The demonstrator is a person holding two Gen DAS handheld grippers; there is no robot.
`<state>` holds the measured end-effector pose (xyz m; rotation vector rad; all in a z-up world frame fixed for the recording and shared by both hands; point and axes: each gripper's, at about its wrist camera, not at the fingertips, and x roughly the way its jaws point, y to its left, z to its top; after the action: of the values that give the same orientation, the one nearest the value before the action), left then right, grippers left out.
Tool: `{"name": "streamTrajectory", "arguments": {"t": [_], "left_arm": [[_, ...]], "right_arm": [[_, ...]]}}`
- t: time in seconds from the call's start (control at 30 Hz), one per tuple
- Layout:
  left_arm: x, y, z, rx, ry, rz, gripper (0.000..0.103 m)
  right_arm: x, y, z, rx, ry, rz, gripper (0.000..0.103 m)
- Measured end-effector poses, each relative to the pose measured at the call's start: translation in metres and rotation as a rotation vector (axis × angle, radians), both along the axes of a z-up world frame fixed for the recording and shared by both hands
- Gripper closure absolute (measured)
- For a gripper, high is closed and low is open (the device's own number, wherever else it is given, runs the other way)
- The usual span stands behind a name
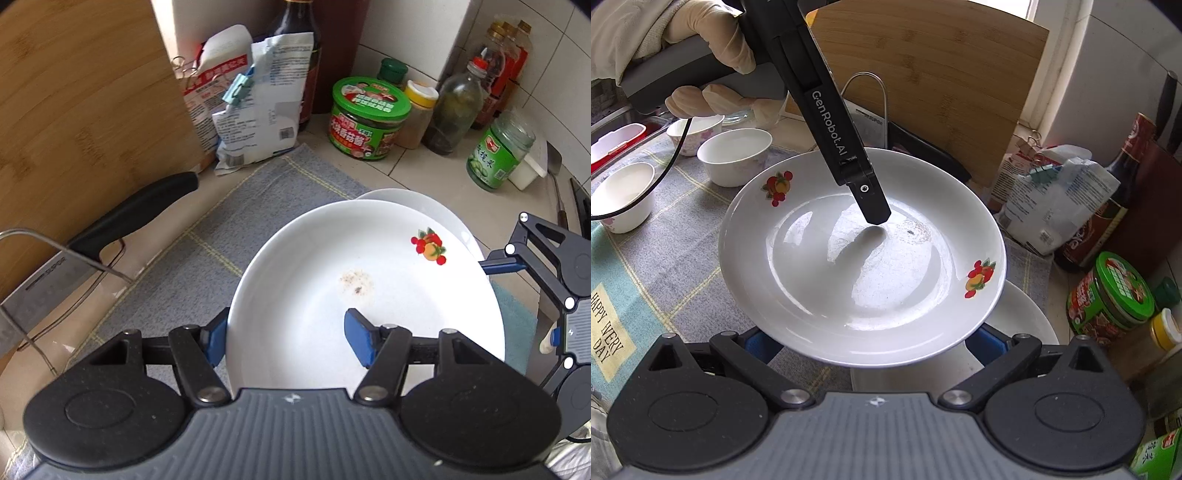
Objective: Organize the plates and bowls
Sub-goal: 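Keep rubbing the spot with the left tool while the right tool lowers the plate over another plate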
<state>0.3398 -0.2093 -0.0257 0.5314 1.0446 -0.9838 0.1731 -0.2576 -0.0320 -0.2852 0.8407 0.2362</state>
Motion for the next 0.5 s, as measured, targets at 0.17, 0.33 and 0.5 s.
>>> {"name": "streamTrajectory", "arguments": {"t": [0.17, 0.33, 0.5], "left_arm": [[-0.01, -0.022, -0.004, -0.003, 0.001, -0.058, 0.04], [-0.018, -0.044, -0.01, -0.003, -0.001, -0.102, 0.04], [-0.023, -0.06, -0.016, -0.005, 0.003, -0.134, 0.04]], "right_arm": [[-0.014, -0.013, -0.001, -0.004, 0.005, -0.06, 0.0], [-0.026, -0.022, -0.004, -0.005, 0.007, -0.113, 0.0], [-0.032, -0.03, -0.009, -0.006, 0.016, -0.158, 0.0]]}}
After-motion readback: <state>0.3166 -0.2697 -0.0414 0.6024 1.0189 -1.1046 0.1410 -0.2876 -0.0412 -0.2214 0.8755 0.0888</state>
